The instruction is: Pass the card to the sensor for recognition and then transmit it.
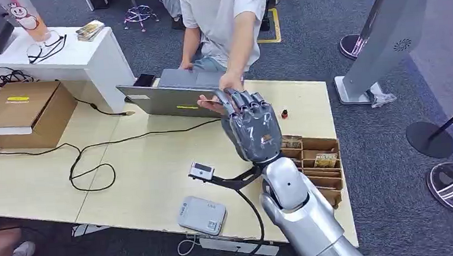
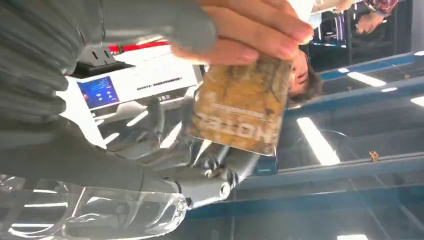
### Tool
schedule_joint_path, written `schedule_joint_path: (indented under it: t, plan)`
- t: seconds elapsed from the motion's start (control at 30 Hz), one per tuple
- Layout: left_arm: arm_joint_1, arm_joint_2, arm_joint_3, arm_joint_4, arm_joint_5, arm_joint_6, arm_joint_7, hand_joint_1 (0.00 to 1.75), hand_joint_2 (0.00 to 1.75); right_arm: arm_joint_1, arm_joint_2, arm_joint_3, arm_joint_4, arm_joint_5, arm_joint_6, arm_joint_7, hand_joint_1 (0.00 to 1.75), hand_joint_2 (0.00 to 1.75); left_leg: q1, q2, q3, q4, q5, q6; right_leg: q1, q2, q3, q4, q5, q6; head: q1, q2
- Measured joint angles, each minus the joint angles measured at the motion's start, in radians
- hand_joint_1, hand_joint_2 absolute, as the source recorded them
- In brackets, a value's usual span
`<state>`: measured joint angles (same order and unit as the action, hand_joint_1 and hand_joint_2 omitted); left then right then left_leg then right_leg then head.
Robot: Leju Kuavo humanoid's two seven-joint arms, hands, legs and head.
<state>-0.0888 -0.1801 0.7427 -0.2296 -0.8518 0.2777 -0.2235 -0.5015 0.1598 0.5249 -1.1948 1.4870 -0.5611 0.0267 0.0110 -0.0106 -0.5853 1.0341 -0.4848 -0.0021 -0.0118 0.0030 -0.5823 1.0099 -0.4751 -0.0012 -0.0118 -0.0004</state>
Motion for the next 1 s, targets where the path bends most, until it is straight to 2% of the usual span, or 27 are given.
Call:
schedule_joint_path:
  t: [0.63, 0.67, 0.87, 0.93, 1.0]
  plan:
    - [0.000, -0.002, 0.000, 0.000, 0.001, 0.001, -0.001, 0.00, 0.00, 0.000, 0.002, 0.000, -0.002, -0.014, 0.006, 0.002, 0.00, 1.75, 0.000, 0.000, 0.000, 0.000, 0.000, 0.000, 0.000, 0.000, 0.000, 0.000, 0.000, 0.000, 0.000, 0.000]
    - [0.000, -0.003, 0.000, 0.000, 0.000, 0.001, -0.001, 0.00, 0.00, 0.000, 0.002, 0.000, -0.002, -0.015, 0.006, 0.002, 0.00, 0.00, 0.000, 0.000, 0.000, 0.000, 0.000, 0.000, 0.000, 0.000, 0.000, 0.000, 0.000, 0.000, 0.000, 0.000]
    - [0.000, -0.003, 0.000, 0.000, 0.000, 0.001, -0.002, 0.00, 0.00, 0.001, 0.002, -0.001, -0.007, -0.053, 0.005, -0.009, 0.00, 0.00, 0.000, 0.000, 0.000, 0.000, 0.000, 0.000, 0.000, 0.000, 0.000, 0.000, 0.000, 0.000, 0.000, 0.000]
    - [0.000, -0.003, 0.000, 0.000, 0.000, 0.001, -0.003, 0.00, 0.00, 0.003, 0.002, -0.002, -0.008, -0.096, 0.010, -0.026, 0.00, 0.00, 0.000, 0.000, 0.000, 0.000, 0.000, 0.000, 0.000, 0.000, 0.000, 0.000, 0.000, 0.000, 0.000, 0.000]
    - [0.000, -0.003, 0.000, 0.000, 0.001, 0.001, -0.006, 0.00, 0.00, 0.009, 0.004, -0.004, -0.017, -0.194, 0.033, -0.061, 0.00, 0.00, 0.000, 0.000, 0.000, 0.000, 0.000, 0.000, 0.000, 0.000, 0.000, 0.000, 0.000, 0.000, 0.000, 0.000]
